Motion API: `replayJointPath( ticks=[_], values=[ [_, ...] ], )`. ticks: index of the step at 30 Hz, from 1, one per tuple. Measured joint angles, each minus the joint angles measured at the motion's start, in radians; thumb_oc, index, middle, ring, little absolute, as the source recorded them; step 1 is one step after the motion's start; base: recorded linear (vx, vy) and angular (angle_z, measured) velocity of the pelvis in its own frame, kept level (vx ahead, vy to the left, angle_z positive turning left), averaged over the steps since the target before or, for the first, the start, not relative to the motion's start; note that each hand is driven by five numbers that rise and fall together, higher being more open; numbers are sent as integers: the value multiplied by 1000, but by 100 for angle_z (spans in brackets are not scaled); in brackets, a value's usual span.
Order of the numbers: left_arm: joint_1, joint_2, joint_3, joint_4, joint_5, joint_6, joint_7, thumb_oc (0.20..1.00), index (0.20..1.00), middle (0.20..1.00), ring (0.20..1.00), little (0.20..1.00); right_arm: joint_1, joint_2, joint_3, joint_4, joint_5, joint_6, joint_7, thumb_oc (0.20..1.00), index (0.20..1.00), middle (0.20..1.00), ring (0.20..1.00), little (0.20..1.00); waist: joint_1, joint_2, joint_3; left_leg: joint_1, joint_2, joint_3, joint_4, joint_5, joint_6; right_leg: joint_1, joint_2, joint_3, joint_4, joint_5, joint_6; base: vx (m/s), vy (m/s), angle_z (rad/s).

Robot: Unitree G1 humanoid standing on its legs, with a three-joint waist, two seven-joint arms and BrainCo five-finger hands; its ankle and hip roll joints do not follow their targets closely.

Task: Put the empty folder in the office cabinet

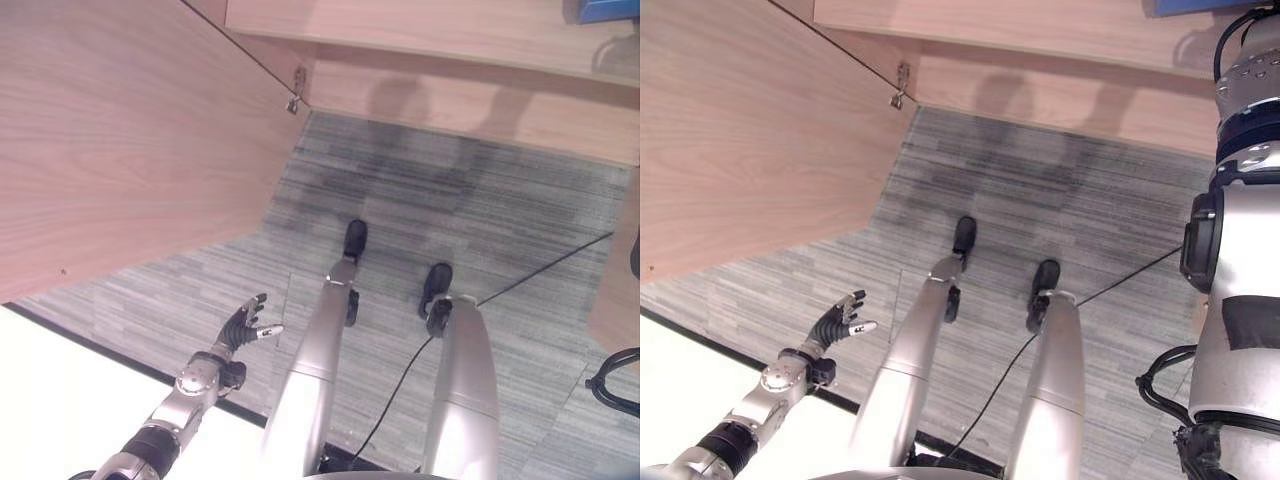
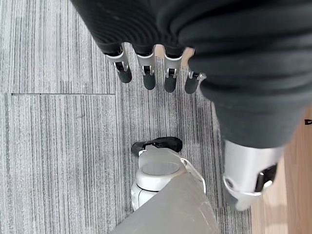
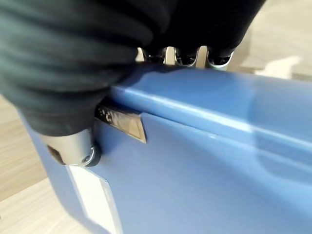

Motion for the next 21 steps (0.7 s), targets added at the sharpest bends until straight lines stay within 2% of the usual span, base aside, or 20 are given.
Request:
replayJointPath(
  ticks=[2, 10, 15, 17, 21],
  values=[
    [0, 2, 3, -9, -2, 0, 6, 1000, 1000, 1000, 1000, 1000, -20, -9, -1, -3, 0, -29, -1, 200, 200, 200, 200, 200, -8, -2, -1, -24, -3, 2, 5, 4, -3, -23, -4, -2, 10, -1, -5, 41, -10, 12],
    [0, 7, 15, -17, -2, -1, 5, 1000, 1000, 1000, 1000, 1000, -95, -21, 4, 10, 10, -8, -43, 200, 200, 200, 200, 200, -5, -2, -1, -12, -14, 1, -14, 21, 2, -10, -20, -8, -5, -1, -4, 14, -13, 3],
    [0, 10, 15, -17, -2, -1, 4, 1000, 1000, 1000, 1000, 1000, -189, -29, 13, 50, 24, 5, -67, 200, 200, 200, 200, 200, 4, -5, -3, 59, -20, -14, -117, 65, -2, 38, -27, -19, -50, 6, 1, 6, -21, 11],
    [7, 9, 11, -18, -2, 0, 0, 1000, 1000, 1000, 1000, 1000, -211, -31, 17, 50, 50, 3, -88, 200, 200, 200, 200, 200, 10, -5, -27, 72, -24, -21, -162, 78, 5, 39, -32, -25, -61, 7, 0, 5, -10, 11],
    [9, 10, 13, -14, -2, 0, -9, 1000, 1000, 1000, 1000, 1000, -213, -36, 48, 50, 50, -6, -99, 200, 200, 200, 200, 200, 12, -5, -45, 78, -25, -23, -183, 91, 0, 38, -34, -26, -67, 10, 1, -2, -3, 2]
  ],
)
